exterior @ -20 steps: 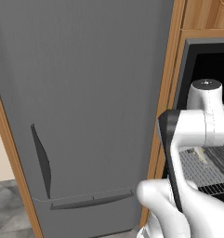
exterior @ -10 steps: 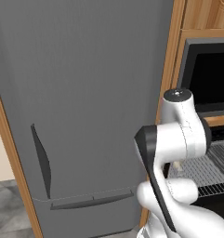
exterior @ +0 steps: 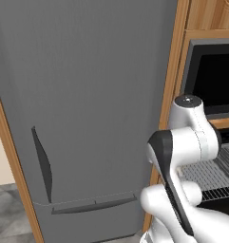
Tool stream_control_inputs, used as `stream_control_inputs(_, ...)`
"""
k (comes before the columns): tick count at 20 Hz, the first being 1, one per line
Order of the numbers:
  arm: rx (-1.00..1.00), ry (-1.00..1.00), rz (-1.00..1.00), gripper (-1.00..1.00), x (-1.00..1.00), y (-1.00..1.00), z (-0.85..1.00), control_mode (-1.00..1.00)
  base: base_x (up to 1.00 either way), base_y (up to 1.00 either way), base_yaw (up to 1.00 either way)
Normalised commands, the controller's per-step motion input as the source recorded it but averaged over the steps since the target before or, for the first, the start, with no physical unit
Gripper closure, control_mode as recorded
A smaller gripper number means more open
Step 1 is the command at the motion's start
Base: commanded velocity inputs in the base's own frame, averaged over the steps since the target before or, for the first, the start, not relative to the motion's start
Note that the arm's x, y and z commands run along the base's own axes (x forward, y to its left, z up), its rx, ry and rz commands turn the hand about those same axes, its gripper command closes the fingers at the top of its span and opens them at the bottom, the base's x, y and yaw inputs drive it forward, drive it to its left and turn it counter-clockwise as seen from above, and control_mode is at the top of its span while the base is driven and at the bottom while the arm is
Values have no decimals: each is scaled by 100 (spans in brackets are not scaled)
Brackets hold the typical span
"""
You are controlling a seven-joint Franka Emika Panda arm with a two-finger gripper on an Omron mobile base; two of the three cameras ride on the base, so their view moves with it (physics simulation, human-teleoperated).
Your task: Take the fish from the oven and place it on the plate on the counter.
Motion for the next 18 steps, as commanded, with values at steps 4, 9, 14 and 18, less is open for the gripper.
stream_control_inputs(4, 11, 0, 0, 100, 17, -18, -19, -100, 0, 0, 0)
stream_control_inputs(9, 0, 1, 0, 100, 0, 0, 0, -100, 0, 0, 0)
stream_control_inputs(14, 0, 0, 0, 100, 0, 0, 0, -100, 0, 0, 0)
stream_control_inputs(18, 0, 0, 0, 100, 0, 0, 0, -100, 0, 0, 0)
